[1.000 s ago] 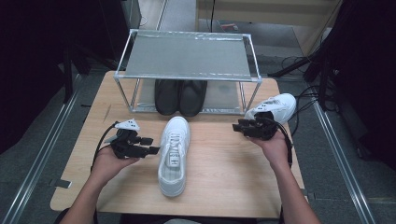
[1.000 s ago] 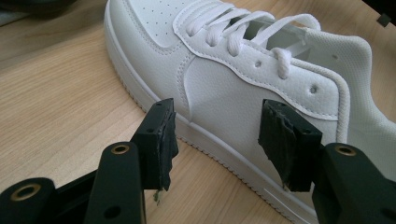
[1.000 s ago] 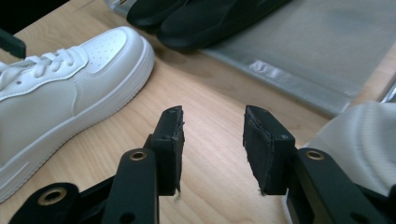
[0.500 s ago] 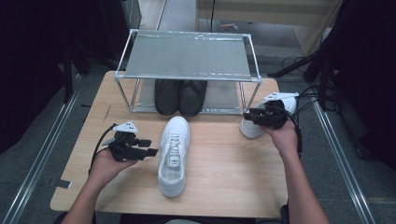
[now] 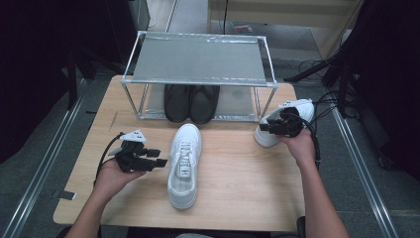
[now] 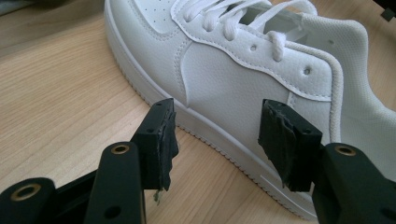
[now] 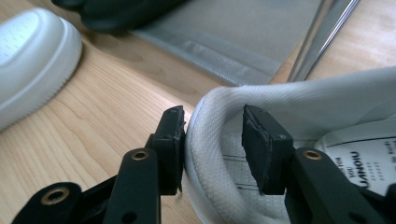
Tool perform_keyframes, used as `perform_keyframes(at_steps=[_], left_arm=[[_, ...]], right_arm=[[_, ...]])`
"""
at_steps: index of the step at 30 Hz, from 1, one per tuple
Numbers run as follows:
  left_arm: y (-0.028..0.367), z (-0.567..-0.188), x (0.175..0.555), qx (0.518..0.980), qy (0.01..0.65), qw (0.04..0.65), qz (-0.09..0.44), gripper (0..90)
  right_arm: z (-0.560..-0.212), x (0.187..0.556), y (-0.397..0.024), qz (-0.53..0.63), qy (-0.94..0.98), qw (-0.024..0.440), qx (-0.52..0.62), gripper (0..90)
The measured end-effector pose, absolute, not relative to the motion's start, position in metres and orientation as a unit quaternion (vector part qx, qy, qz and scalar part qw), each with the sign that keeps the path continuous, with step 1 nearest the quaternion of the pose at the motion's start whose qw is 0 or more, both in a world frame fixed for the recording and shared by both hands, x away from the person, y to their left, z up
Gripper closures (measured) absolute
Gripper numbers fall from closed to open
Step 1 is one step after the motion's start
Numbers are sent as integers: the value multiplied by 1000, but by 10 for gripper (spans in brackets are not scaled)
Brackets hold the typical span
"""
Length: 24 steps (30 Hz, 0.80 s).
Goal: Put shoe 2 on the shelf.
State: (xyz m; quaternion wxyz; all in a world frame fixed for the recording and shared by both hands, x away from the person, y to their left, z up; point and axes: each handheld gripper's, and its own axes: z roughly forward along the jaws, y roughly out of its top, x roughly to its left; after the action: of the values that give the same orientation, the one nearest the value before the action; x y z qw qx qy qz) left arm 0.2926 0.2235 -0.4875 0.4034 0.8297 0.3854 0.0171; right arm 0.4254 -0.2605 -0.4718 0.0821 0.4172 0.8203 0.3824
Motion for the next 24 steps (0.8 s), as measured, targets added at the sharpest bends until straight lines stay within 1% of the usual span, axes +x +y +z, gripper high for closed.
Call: perform_keyframes(at_steps=[8,11,13,16,18,22,24], left_arm=[[225,-489,292,833,386,397,17,463],[225,-489,291,833,386,396,18,463],[226,-489,290,833,387,396,19,463],[226,-489,290,833,389,394,18,463],[226,-489,290,833,388,394,19,463],[226,-489,289,832,388,396,21,463],[227,-489,290,831,389,397,20,463]], right_arm=[[-480,430,-257,371,823,64,424,602],[-485,431,-253,353,835,56,418,624],[-492,432,-247,326,850,63,410,618],[-491,432,-245,326,848,66,413,624],[-492,431,-245,327,848,63,413,642],[-491,433,-247,335,848,45,409,720],[-490,432,-246,332,851,50,404,736]])
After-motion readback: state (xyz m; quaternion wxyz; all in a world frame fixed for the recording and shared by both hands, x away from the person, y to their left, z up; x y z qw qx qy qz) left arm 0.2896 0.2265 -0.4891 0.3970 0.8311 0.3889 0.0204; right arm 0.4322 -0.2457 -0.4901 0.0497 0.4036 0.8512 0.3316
